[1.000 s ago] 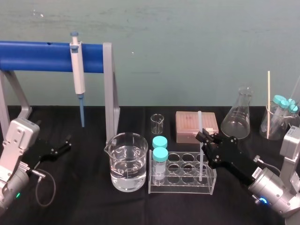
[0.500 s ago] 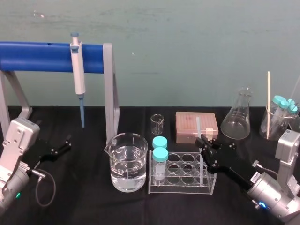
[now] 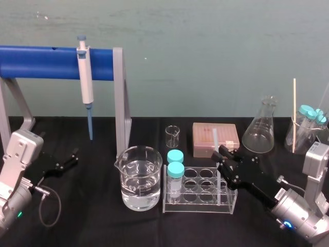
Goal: Pick up the stirring rod with one hand, then place it down.
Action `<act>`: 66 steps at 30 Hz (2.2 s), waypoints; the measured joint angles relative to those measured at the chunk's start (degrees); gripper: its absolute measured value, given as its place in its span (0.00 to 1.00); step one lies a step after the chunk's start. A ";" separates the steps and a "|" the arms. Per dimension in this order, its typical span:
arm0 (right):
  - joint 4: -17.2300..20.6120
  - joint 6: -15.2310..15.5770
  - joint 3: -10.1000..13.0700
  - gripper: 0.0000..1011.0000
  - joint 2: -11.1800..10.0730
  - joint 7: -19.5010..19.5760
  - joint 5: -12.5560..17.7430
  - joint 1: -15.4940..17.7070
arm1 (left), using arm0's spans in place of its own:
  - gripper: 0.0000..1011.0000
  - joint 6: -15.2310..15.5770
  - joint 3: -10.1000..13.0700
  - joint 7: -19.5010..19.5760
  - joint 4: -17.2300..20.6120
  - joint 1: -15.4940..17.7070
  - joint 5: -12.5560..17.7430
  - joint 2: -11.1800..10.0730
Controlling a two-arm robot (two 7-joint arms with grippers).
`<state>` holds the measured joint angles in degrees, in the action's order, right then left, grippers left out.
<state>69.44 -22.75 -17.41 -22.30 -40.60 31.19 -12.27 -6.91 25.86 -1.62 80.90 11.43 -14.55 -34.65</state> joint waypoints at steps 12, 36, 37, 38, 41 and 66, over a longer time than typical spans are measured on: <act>-0.04 -0.05 0.06 0.55 0.02 -0.19 0.17 -0.05 | 0.99 0.00 0.00 0.00 0.00 0.00 0.00 0.00; 8.39 0.15 6.31 0.99 1.19 20.58 -11.41 4.72 | 0.99 0.00 0.00 0.00 0.00 0.00 0.00 0.00; 8.84 0.92 6.82 0.99 1.42 22.41 -12.37 5.17 | 0.99 0.00 0.00 0.00 0.00 0.00 0.00 0.00; 9.26 1.82 7.33 0.99 1.69 23.99 -13.10 5.61 | 0.99 0.00 0.00 0.00 0.00 0.00 0.00 0.00; 10.47 7.67 8.91 0.99 2.66 28.61 -13.92 6.98 | 0.99 0.00 0.00 0.00 0.00 0.00 0.00 0.00; 10.40 16.19 10.56 0.99 3.96 31.32 -13.67 8.05 | 0.99 0.00 0.00 0.00 0.00 0.00 0.00 0.00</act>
<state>79.83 -6.56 -6.85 -18.34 -9.29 17.53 -4.23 -6.91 25.86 -1.62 80.90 11.43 -14.55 -34.64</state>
